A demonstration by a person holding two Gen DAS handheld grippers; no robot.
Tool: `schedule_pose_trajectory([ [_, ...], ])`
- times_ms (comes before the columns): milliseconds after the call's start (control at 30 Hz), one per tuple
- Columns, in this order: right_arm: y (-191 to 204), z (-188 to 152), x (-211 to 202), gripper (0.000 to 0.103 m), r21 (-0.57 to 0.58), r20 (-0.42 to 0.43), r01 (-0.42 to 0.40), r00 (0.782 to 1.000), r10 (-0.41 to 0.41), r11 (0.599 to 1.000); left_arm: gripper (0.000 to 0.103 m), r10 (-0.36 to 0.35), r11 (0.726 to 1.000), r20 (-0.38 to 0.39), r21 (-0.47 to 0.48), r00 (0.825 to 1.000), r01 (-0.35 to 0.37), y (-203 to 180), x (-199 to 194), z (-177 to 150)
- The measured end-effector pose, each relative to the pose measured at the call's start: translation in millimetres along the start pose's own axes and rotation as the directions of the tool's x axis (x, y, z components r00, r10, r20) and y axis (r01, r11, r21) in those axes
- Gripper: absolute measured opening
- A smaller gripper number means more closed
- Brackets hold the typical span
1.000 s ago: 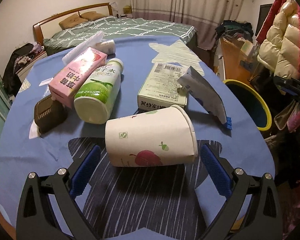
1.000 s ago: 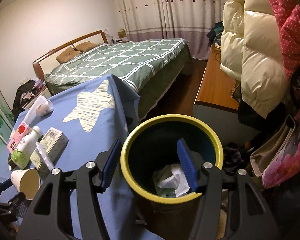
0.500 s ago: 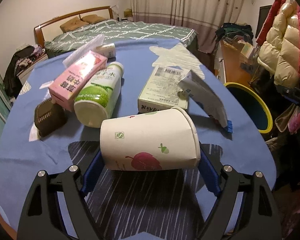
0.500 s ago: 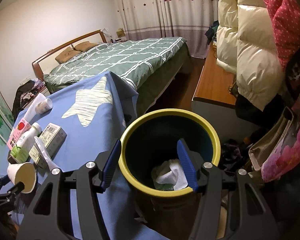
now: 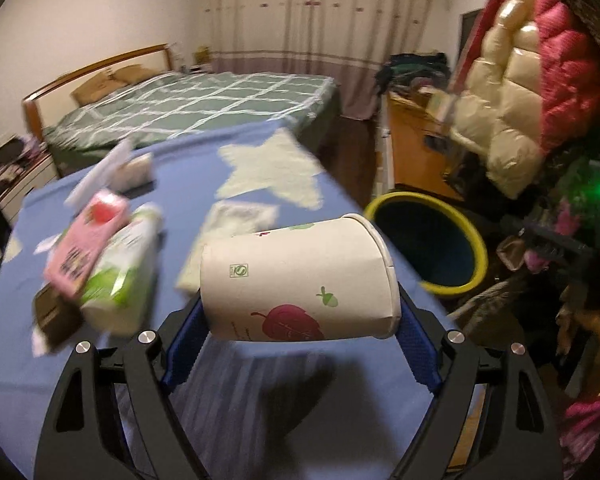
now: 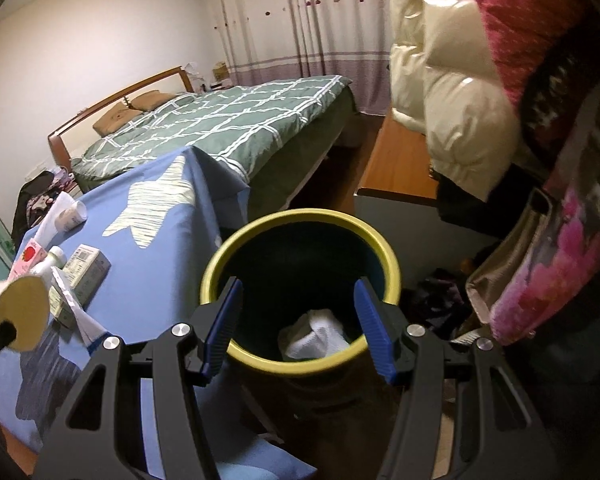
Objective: Collect trash
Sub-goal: 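Grasp the white paper cup with the left tool and drop it into the bin, then grasp the white tube with blue cap using the right tool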
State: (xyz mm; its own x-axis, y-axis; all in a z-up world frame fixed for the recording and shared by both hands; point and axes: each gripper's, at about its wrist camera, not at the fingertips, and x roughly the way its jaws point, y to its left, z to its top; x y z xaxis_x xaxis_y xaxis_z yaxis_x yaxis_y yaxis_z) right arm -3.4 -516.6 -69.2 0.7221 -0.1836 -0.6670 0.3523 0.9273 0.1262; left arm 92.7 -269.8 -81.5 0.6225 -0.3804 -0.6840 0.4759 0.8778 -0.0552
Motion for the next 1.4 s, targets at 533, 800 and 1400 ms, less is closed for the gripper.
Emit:
schedule_pose_trajectory([
  [533,-41,-9,-14,0.056,0.015,0.003,0.075,0.997,-0.075,0.997,0.084,-0.141,0.984,-0.035,0.107,0.989,0.144,-134,113,86],
  [800,-50,-11,-10,0.056,0.025,-0.013,0.077,0.997,-0.077,0.997,0.085,-0.138,0.987,-0.055,0.069,0.989,0.142,-146,149,101],
  [1400,4,-15,0,0.056,-0.051,-0.041,-0.001,0.999,-0.001,0.999,0.092,-0.016,1.000,0.143,-0.005,0.990,0.017,-11,-4,69],
])
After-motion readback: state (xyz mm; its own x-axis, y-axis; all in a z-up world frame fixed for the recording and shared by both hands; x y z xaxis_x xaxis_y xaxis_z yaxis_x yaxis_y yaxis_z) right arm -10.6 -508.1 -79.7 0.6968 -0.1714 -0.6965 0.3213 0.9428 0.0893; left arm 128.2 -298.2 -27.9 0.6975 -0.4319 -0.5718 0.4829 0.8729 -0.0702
